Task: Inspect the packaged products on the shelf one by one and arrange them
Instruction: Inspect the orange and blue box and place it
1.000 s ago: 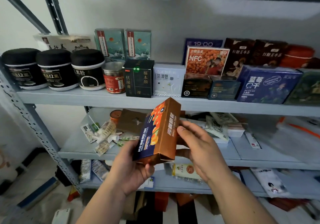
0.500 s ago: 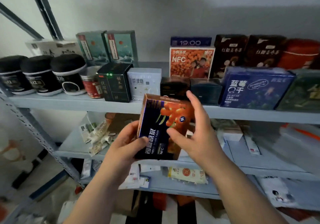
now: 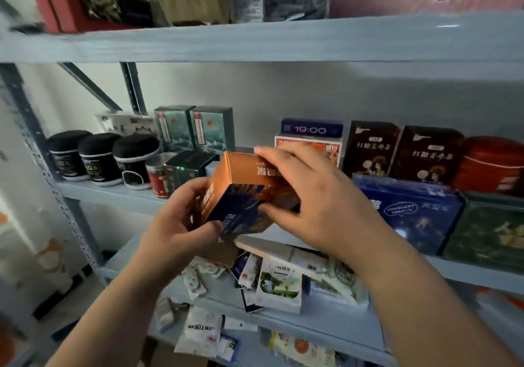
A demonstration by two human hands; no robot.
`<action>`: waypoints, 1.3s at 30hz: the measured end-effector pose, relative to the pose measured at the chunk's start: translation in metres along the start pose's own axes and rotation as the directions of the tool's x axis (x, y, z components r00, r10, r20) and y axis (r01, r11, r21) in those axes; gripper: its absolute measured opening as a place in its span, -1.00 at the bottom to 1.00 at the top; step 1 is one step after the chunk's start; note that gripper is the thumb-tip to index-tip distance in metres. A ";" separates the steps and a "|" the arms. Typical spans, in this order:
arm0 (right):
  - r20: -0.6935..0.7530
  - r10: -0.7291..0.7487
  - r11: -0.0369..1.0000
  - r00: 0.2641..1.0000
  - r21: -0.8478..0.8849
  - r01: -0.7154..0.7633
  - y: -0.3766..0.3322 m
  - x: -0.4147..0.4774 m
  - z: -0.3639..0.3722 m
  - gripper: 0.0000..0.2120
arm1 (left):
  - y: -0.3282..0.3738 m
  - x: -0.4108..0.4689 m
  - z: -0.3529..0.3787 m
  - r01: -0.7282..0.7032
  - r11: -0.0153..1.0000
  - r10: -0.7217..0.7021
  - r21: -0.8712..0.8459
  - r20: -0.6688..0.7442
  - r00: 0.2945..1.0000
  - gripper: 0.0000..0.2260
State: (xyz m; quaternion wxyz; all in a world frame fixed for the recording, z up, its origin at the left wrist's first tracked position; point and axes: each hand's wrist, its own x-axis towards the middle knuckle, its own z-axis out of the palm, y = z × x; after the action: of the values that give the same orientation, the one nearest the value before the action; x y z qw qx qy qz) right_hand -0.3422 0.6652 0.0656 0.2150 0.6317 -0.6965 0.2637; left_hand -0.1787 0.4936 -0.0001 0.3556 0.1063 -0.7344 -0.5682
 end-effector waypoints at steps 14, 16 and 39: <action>-0.278 -0.229 0.905 0.933 -0.414 0.099 0.020 0.078 0.022 -0.51 | 0.017 0.094 -0.053 -0.161 0.345 0.168 0.925 0.108 0.980 -0.17; -0.236 -0.235 0.884 0.943 -0.456 0.106 0.026 0.097 0.036 -0.50 | -0.001 0.109 -0.062 -0.187 0.228 0.174 0.955 0.149 0.973 -0.16; 0.342 0.283 0.809 0.896 -0.587 -0.032 0.100 0.212 0.150 -0.37 | -0.033 0.225 -0.103 -0.411 0.247 0.228 0.877 0.359 0.905 -0.23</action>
State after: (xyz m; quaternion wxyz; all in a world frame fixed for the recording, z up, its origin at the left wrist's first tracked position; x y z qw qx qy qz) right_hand -0.4592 0.4131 0.0750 0.2172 0.5186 -0.8233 -0.0779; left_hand -0.2833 0.2787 0.0704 0.2754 0.0953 -0.9556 0.0425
